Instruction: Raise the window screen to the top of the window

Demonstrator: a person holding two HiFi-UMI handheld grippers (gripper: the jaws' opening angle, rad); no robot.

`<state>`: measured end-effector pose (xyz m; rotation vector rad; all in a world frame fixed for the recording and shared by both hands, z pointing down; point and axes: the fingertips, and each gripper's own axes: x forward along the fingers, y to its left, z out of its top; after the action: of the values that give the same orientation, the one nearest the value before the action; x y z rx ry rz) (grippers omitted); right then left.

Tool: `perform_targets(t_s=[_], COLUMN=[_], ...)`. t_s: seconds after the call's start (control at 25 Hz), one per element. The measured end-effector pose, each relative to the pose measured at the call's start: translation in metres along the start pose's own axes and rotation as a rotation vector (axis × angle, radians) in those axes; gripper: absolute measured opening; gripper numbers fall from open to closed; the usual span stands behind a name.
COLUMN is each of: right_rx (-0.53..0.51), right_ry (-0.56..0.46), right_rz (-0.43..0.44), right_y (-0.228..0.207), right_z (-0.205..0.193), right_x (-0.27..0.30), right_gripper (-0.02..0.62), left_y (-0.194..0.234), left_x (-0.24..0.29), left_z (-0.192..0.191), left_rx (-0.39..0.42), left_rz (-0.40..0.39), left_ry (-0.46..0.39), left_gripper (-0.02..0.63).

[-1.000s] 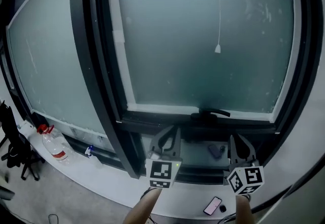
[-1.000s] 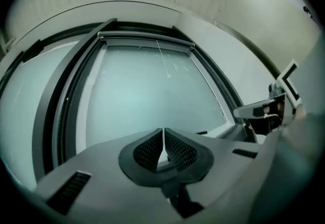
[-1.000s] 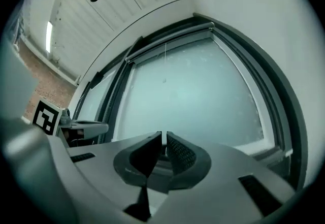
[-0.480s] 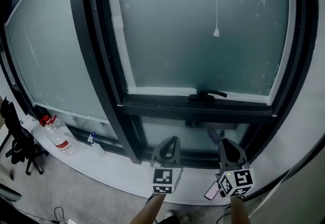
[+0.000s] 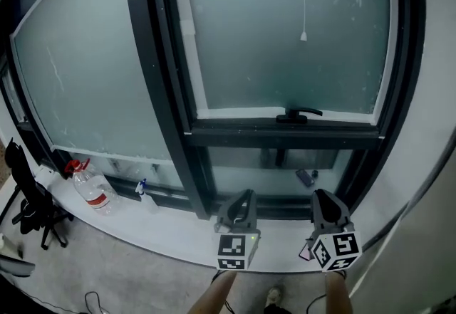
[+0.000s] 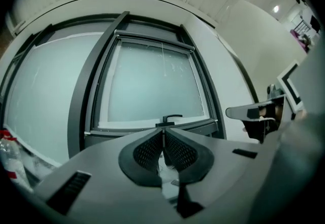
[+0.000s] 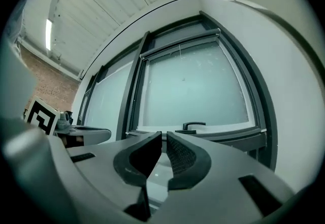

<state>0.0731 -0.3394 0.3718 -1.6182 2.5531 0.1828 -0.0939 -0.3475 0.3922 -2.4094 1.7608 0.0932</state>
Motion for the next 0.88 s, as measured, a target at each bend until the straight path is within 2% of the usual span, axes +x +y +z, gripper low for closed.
perform_targets(t_s=[0.32,0.56,0.72,0.88], right_rx=[0.007,0.006,0.026,0.008], right_ry=[0.007,0.027,0.024,0.034], right_rz=[-0.063,-0.1,-0.094,-0.065], right_y=[0.067,0.076,0.084,0.106], right_z=[0.018,0.023,0.024,0.018], right_x=[-0.1,-0.158,-0.198,-0.249], right_gripper=[0.033,0.033,0.033,0.033], left_y=[0.0,-0.008,-0.036,-0.07], left_x=[-0.113,-0.154,-0.19,-0.241], left_z=[0.0,0.012,0.027,0.024], left_rx=[-0.009,-0.077,-0.082,-0.047], left_rz=[-0.029,-0.035,-0.052,-0.071], left_ry=[0.043,0.043,0.03,0.039], left_gripper=[0.015,0.015,0.015,0.015])
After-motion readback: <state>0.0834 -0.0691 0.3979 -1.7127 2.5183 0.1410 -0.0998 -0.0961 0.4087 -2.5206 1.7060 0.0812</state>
